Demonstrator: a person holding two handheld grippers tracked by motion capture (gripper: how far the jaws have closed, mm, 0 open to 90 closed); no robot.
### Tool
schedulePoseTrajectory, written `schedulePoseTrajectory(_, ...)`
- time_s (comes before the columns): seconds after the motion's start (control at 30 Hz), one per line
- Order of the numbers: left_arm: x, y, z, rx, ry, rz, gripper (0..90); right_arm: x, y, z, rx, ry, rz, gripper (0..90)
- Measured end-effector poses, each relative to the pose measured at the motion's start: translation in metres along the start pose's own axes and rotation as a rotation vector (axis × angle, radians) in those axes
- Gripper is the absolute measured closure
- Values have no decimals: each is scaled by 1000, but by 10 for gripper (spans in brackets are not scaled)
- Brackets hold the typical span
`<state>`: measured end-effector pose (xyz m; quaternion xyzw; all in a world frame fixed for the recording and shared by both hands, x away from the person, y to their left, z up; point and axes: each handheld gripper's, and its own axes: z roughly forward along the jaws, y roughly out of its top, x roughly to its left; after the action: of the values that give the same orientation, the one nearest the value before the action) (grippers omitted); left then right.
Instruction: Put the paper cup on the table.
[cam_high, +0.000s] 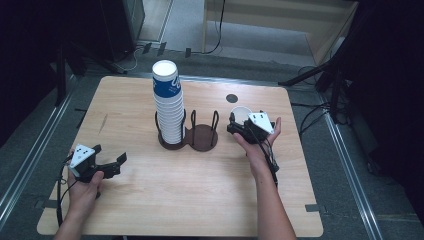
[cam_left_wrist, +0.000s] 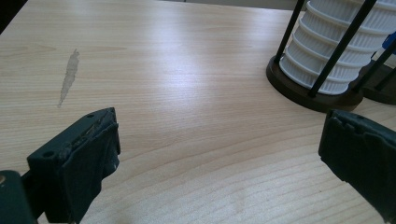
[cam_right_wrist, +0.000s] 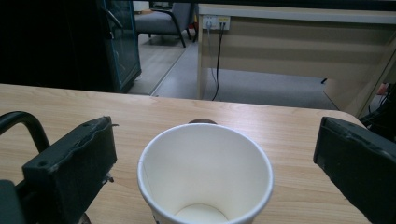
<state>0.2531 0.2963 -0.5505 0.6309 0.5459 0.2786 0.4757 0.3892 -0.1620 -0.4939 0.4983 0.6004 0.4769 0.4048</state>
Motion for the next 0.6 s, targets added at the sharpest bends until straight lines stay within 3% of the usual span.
schedulePoseTrajectory(0.6, 0, 0, 0, -1, 1, 3, 0, -23, 2, -42, -41, -5, 6, 0)
